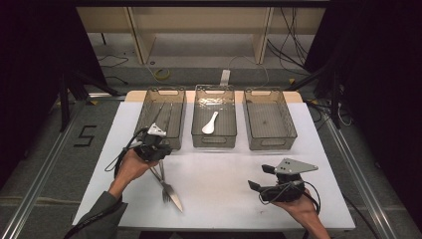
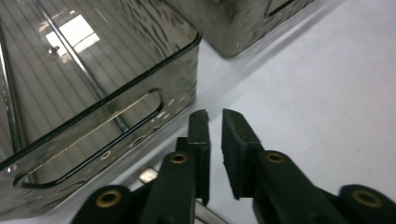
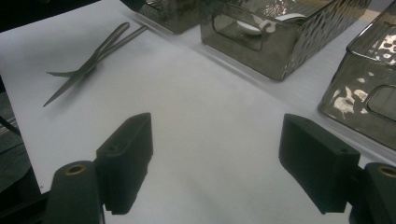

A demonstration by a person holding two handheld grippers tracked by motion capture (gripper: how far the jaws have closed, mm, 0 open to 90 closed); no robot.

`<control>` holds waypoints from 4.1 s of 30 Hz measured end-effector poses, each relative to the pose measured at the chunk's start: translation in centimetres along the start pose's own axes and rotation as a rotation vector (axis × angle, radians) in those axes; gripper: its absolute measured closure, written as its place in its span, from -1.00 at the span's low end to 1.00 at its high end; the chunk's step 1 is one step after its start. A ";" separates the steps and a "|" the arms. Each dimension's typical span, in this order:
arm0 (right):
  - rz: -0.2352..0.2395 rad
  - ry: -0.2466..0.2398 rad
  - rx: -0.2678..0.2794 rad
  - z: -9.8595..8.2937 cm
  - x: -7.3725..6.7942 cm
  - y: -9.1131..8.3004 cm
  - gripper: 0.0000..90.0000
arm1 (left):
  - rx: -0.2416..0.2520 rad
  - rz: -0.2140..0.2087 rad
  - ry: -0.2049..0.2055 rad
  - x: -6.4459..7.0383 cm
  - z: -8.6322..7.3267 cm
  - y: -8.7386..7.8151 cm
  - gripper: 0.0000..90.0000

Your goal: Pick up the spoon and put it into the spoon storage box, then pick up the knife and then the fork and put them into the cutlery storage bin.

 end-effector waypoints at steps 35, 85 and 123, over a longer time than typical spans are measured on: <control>-0.005 -0.006 -0.012 -0.1 -0.1 0.1 -0.40 | -0.183 0.014 -0.014 -1.7 -2.2 3.6 0.98; -0.014 -0.013 -0.013 0.0 -0.3 0.0 -0.40 | -0.376 -0.015 -0.090 0.2 -10.1 -1.5 0.60; -0.012 -0.015 -0.023 -0.1 -0.3 0.2 -0.40 | -0.495 0.069 0.145 1.7 -12.6 -1.7 0.22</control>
Point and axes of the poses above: each handheld gripper's, and its own axes: y roughly forward along the jaws, z roughly out of its top, x roughly to its right, the point moved 7 cm from there along y, roughly forward along the jaws, and after that the axes turned 15 degrees about -x, right-handed, at the moved point
